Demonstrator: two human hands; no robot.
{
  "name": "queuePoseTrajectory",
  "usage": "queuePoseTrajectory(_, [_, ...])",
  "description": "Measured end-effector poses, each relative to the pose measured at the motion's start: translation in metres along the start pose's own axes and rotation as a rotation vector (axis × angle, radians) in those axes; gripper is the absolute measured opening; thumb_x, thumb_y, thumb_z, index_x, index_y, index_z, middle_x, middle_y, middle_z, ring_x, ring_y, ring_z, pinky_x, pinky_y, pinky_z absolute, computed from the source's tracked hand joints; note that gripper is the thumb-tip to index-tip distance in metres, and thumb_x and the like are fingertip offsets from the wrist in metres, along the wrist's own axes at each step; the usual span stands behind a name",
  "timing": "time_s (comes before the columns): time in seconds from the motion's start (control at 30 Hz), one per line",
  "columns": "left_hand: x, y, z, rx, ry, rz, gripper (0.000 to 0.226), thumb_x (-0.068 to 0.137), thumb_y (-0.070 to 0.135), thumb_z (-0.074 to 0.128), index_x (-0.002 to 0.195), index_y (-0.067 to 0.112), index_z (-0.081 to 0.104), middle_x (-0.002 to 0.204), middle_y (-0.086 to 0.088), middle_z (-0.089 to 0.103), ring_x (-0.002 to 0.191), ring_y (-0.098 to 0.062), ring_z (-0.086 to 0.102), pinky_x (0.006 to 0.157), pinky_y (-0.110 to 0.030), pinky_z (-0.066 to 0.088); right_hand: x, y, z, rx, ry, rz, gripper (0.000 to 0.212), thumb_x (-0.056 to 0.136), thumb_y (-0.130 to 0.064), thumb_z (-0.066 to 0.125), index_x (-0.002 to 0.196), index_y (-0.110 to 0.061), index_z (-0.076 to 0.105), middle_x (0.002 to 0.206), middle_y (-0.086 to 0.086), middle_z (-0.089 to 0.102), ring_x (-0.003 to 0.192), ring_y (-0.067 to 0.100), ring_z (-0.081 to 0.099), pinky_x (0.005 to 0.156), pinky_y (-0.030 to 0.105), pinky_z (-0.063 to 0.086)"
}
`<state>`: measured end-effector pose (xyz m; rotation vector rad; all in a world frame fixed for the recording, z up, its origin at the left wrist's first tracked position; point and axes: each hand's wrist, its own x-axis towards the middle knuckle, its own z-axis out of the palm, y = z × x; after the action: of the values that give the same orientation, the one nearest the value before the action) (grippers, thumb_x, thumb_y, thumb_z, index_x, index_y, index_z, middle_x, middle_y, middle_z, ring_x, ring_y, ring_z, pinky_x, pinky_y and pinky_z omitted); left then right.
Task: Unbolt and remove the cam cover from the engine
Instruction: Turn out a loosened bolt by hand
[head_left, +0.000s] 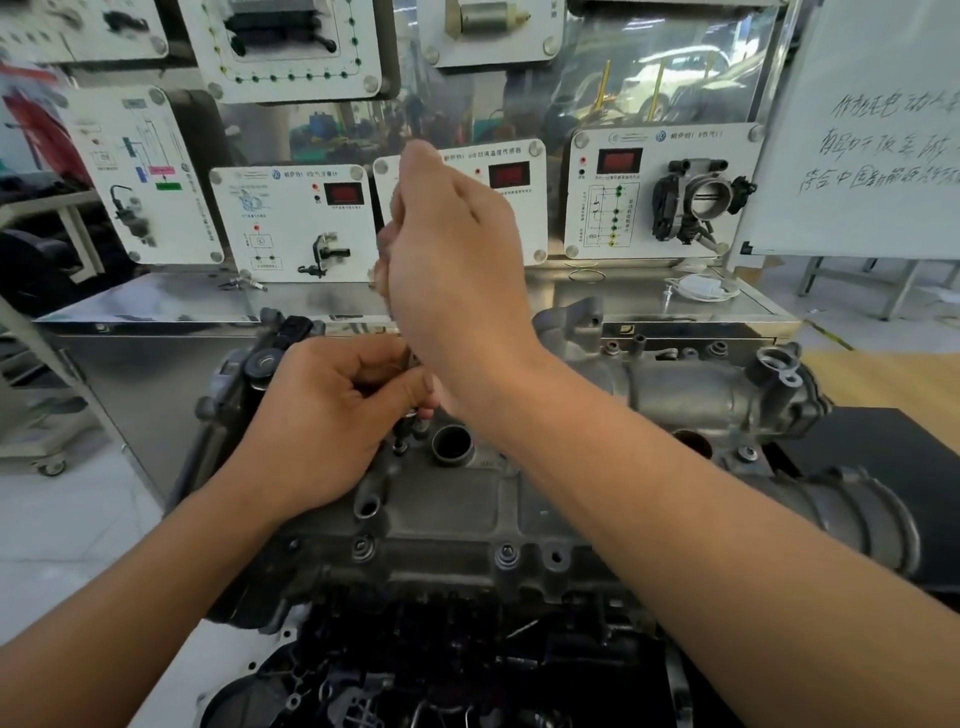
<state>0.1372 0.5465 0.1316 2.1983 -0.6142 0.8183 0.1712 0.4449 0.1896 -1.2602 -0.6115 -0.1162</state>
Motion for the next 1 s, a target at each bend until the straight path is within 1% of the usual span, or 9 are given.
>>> queuePoseTrajectory(0.07, [-0.001, 0.005, 0.002, 0.059, 0.030, 0.052, 0.040, 0.094, -0.008, 0.055, 0.095, 0.032, 0.055, 0.049, 0.042, 0.047, 0.045, 0.029, 0.039, 0.050, 0.011, 0.024, -0.003, -0.001, 0.005, 0.033, 0.027, -0.007, 0.060, 0.104, -0.023, 0.038, 0.046, -0.024, 0.024, 0.040, -0.010, 0.023, 0.037, 0.008, 0.019, 0.049, 0.035, 0.022])
queuePoseTrajectory(0.13, [-0.003, 0.001, 0.001, 0.042, 0.031, 0.020, 0.033, 0.090, -0.012, 0.059, 0.075, 0.017, 0.055, 0.049, 0.041, 0.048, 0.046, 0.029, 0.041, 0.051, 0.010, 0.027, -0.001, -0.001, 0.009, 0.065, 0.011, 0.001, 0.064, 0.104, -0.024, 0.042, 0.043, -0.027, 0.022, 0.038, -0.012, 0.021, 0.036, 0.006, 0.018, 0.046, 0.029, 0.020])
queuePoseTrajectory(0.2, [-0.002, -0.002, -0.004, -0.004, 0.017, -0.024, 0.054, 0.091, -0.008, 0.061, 0.057, 0.034, 0.063, 0.049, 0.035, 0.053, 0.045, 0.022, 0.045, 0.052, 0.007, 0.032, 0.004, -0.002, 0.013, 0.055, -0.026, 0.019, 0.060, 0.104, -0.028, 0.045, 0.047, -0.023, 0.024, 0.040, -0.010, 0.022, 0.036, 0.008, 0.019, 0.043, 0.026, 0.021])
queuePoseTrajectory(0.3, [-0.003, -0.002, -0.012, -0.093, -0.084, -0.078, 0.040, 0.096, 0.020, 0.056, 0.072, 0.050, 0.068, 0.064, 0.028, 0.066, 0.059, 0.012, 0.060, 0.060, 0.001, 0.041, 0.006, 0.001, 0.017, 0.019, -0.115, -0.005, 0.058, 0.104, -0.033, 0.046, 0.051, -0.022, 0.026, 0.041, -0.010, 0.022, 0.037, 0.009, 0.019, 0.044, 0.026, 0.022])
queuePoseTrajectory(0.37, [-0.005, -0.006, -0.014, -0.183, -0.131, -0.131, 0.022, 0.096, 0.032, 0.051, 0.093, 0.039, 0.071, 0.089, 0.020, 0.075, 0.083, 0.003, 0.069, 0.075, -0.006, 0.048, 0.005, 0.004, 0.018, 0.001, -0.164, -0.035, 0.057, 0.103, -0.035, 0.046, 0.052, -0.022, 0.027, 0.042, -0.008, 0.023, 0.038, 0.010, 0.019, 0.042, 0.025, 0.022])
queuePoseTrajectory(0.47, [-0.005, -0.009, -0.016, -0.240, -0.148, -0.157, 0.023, 0.098, 0.029, 0.047, 0.111, 0.024, 0.066, 0.108, 0.021, 0.073, 0.105, 0.002, 0.066, 0.087, -0.009, 0.047, 0.007, 0.006, 0.015, 0.063, -0.186, -0.032, 0.055, 0.103, -0.032, 0.048, 0.053, -0.022, 0.027, 0.044, -0.006, 0.022, 0.037, 0.010, 0.017, 0.039, 0.022, 0.020])
queuePoseTrajectory(0.6, [-0.004, -0.007, -0.012, -0.081, -0.091, -0.105, 0.019, 0.100, 0.020, 0.046, 0.097, 0.027, 0.063, 0.085, 0.032, 0.070, 0.082, 0.015, 0.064, 0.073, 0.001, 0.042, 0.012, 0.003, 0.014, 0.064, -0.206, -0.006, 0.057, 0.103, -0.032, 0.049, 0.050, -0.024, 0.028, 0.045, -0.007, 0.023, 0.039, 0.011, 0.020, 0.040, 0.023, 0.023])
queuePoseTrajectory(0.8, [-0.004, -0.015, -0.004, -0.067, 0.022, -0.173, 0.016, 0.099, 0.010, 0.055, 0.096, 0.004, 0.069, 0.077, 0.001, 0.074, 0.076, -0.005, 0.071, 0.070, -0.007, 0.048, 0.017, -0.001, 0.004, 0.193, -0.254, 0.119, 0.054, 0.104, -0.030, 0.048, 0.056, -0.020, 0.025, 0.044, -0.007, 0.020, 0.041, 0.013, 0.014, 0.038, 0.018, 0.020])
queuePoseTrajectory(1.0, [-0.005, -0.010, 0.001, -0.141, 0.085, -0.190, 0.015, 0.093, 0.026, 0.056, 0.091, 0.018, 0.069, 0.077, 0.000, 0.074, 0.071, -0.009, 0.071, 0.069, -0.010, 0.051, 0.019, 0.000, -0.003, 0.239, -0.315, 0.153, 0.055, 0.104, -0.029, 0.047, 0.054, -0.022, 0.025, 0.042, -0.007, 0.019, 0.041, 0.012, 0.011, 0.041, 0.018, 0.016])
